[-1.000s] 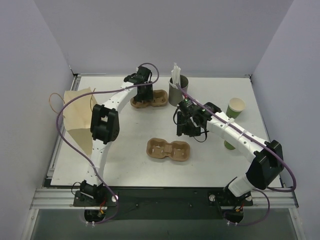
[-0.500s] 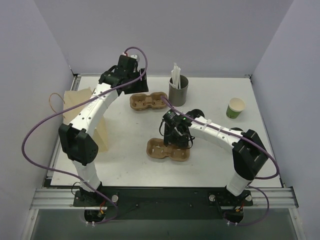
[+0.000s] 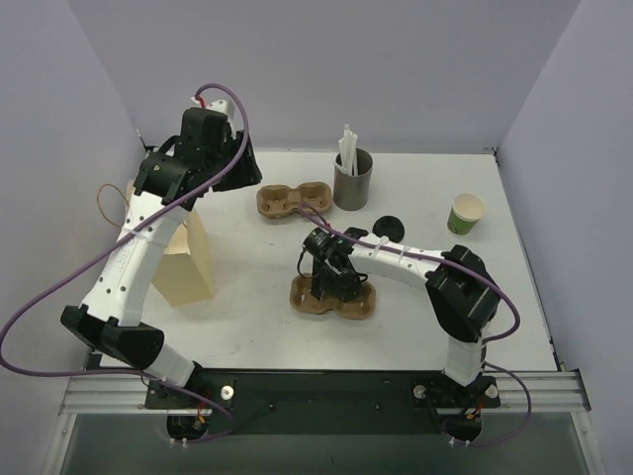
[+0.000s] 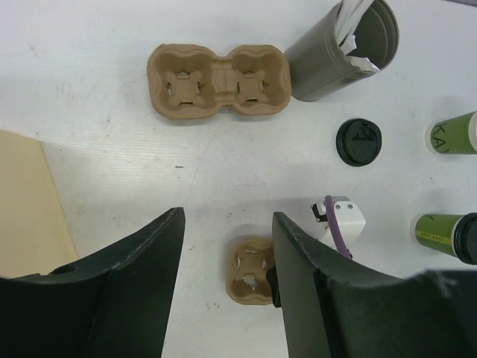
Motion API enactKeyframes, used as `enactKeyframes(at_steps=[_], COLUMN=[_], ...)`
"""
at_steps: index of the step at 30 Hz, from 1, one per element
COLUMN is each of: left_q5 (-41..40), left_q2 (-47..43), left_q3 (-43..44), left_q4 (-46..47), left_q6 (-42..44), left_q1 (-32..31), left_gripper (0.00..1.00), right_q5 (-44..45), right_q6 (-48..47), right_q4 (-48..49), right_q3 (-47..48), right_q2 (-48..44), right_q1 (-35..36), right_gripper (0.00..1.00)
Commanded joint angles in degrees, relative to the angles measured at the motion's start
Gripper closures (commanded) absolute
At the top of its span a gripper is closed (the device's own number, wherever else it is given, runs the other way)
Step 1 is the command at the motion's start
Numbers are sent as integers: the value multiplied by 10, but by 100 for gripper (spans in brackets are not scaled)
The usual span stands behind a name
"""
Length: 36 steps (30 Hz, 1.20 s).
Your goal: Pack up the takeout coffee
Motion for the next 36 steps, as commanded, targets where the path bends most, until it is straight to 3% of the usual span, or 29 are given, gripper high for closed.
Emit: enactKeyframes(at_steps=[1,13,23,36], left_q5=[-66,-246,-270,-258], left_q2=[-52,-135,-173,-134], left_q3=[25,21,-56,-119], left_q4=[-39,-132,-141,-107], left_q6=[-14,-18,43,132], left_q1=[15,59,156,216], left_gripper=[41,44,36,42], right_q5=[37,20,18,-2], right_q6=[9,-20,-62,-133], right_q4=[-29,-52,-49,-42], right_q3=[43,55,42,43], right_q2=[18,43,2,-83], right_q1=[4,3,-8,-42], right_gripper=[41,50,67,69])
